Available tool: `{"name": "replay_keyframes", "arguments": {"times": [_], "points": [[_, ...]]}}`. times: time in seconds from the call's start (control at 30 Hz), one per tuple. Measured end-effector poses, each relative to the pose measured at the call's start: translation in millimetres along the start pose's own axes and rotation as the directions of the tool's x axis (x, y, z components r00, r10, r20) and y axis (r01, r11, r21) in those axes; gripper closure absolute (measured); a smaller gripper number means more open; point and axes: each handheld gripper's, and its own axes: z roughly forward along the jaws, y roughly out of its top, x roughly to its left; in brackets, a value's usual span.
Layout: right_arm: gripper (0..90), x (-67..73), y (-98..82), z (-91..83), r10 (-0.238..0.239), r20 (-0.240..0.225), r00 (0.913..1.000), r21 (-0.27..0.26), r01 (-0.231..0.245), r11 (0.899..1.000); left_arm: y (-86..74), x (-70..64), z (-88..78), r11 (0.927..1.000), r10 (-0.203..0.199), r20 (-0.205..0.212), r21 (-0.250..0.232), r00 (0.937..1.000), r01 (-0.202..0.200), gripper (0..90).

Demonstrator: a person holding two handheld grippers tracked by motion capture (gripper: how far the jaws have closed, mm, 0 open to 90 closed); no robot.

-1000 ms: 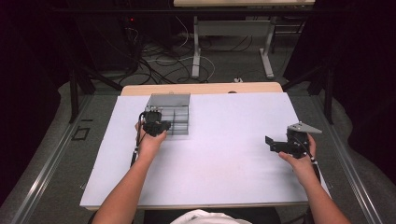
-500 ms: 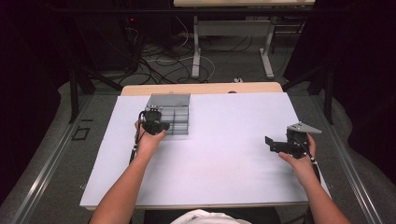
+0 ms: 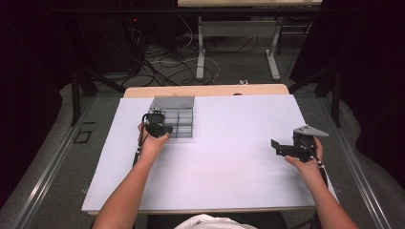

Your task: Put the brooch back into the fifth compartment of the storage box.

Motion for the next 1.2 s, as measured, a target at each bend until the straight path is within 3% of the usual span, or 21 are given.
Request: {"name": "replay_keyframes", "arguments": {"times": [0.4, 0.8, 1.2], "points": [[0.9, 0.1, 0.3, -0.7, -0.001, 0.001, 1.0000, 0.004, 0.001, 1.000, 0.1, 1.4, 0.6, 1.0000, -0.002, -0.002, 0.000, 1.0000, 0.002, 75.9], [0.9, 0.2, 0.5, -1.4, -0.001, -0.002, 1.0000, 0.009, 0.001, 1.000, 1.0, 3.4, -4.4, 0.9995, -0.014, 0.015, -0.027, 0.9998, 0.015, 63.7], [0.9, 0.1, 0.3, -1.0, -0.013, 0.003, 0.9999, -0.001, 0.013, 1.000, 2.0, 0.8, -14.6, 0.9977, 0.002, 0.035, -0.067, 0.9994, 0.001, 50.1]]}}
